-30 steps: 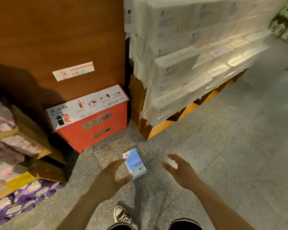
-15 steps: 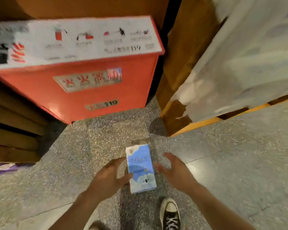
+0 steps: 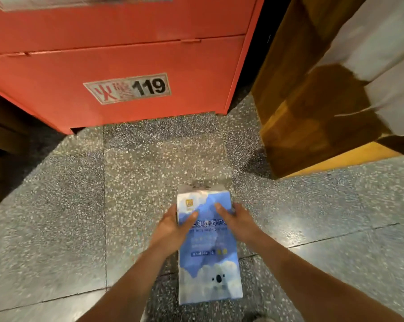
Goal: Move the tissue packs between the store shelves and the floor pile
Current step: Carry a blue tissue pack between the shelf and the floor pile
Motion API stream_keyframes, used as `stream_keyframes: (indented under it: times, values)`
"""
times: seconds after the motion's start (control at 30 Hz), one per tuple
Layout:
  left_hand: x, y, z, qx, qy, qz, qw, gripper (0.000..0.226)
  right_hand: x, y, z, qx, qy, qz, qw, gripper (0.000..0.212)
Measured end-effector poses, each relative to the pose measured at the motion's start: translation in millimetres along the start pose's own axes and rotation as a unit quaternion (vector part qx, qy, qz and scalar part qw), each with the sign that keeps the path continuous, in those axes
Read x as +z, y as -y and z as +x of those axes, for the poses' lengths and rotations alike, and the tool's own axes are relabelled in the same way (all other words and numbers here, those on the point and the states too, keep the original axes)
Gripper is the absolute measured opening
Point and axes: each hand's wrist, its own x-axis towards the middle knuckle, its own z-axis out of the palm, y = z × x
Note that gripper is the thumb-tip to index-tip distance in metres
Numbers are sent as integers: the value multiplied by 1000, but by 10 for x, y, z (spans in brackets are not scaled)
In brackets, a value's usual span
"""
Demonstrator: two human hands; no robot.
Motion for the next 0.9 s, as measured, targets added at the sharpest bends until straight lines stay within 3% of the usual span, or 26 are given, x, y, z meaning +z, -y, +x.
stream_keyframes:
  times: [0.03, 0.13, 0.17, 0.23, 0.27, 0.47, 0.57, 0.73, 0.8, 0.9]
  values:
    - [53, 3, 5, 2, -10, -23, 1000, 19, 57, -71, 52, 1, -2, 9, 1000, 44]
    - [128, -37, -87, 4, -39, -74, 996, 27, 168, -190, 104, 1, -20, 60, 998, 83]
    - [120, -49, -139, 1, -49, -81, 996, 28, 158, -74, -31, -3, -21, 74, 997, 73]
    - [31, -173, -301, 20, -67, -99, 993, 27, 103, 126, -295, -12, -32, 83, 996, 31]
    - [-51, -277, -402, 32, -72, -108, 991, 27, 43, 187, -408, -20, -39, 85, 995, 23]
    - [-1018, -1409, -1482, 100, -86, -224, 966, 27, -430, 1325, -1591, -107, -54, 121, 985, 52]
    - [-1675, -2078, -2263, 132, -124, -243, 953, 22, -679, 2207, -2460, -159, -32, 127, 979, 43]
    - [-2904, -3130, -3708, 183, -212, -172, 945, 18, -1096, 3714, -4069, -237, 6, 101, 966, 16]
    - [-3394, -3530, -4333, 212, -258, -173, 927, 26, -1211, 4250, -4684, -257, 37, 99, 961, 28]
    - [-4032, -3999, -5229, 245, -330, -175, 895, 22, -1265, 4893, -5547, -283, 60, 96, 952, 73]
